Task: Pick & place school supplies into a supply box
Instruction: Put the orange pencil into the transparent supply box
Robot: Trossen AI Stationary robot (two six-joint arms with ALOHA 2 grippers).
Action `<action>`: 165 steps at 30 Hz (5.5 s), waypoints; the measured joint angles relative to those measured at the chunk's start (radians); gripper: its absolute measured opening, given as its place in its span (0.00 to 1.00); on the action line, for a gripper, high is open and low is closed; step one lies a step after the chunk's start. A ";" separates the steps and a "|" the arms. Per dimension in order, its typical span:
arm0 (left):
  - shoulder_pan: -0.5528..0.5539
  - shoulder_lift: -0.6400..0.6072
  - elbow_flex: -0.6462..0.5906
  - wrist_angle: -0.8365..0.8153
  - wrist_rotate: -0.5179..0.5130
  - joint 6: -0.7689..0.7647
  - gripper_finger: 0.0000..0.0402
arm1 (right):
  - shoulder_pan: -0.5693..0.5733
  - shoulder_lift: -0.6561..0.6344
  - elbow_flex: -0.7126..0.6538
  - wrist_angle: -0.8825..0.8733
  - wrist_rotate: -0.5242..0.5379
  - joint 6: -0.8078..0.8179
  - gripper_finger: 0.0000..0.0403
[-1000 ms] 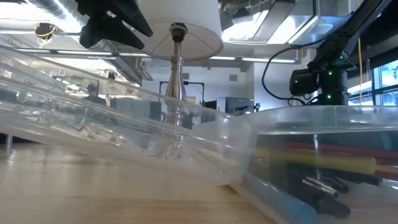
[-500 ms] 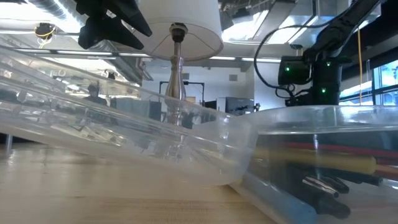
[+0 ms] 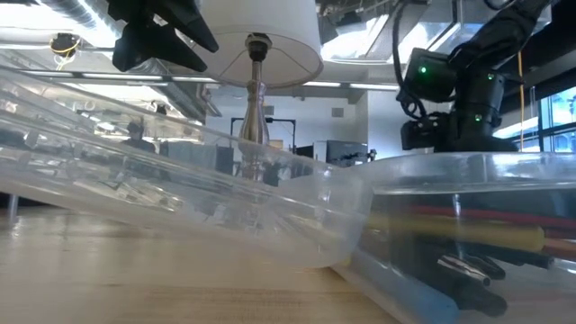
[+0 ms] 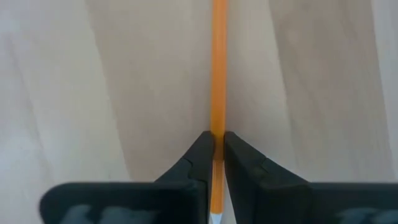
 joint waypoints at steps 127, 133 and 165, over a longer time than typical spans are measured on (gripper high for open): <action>0.000 0.000 0.000 0.001 0.024 0.023 0.36 | 0.115 0.065 -0.497 1.180 0.151 0.067 0.07; 0.000 0.000 0.000 0.001 0.025 0.023 0.36 | 0.115 0.065 -0.495 1.195 0.138 0.083 0.06; 0.061 0.115 0.000 0.043 0.007 0.175 0.36 | 0.115 0.057 -0.465 1.074 -0.003 0.113 0.10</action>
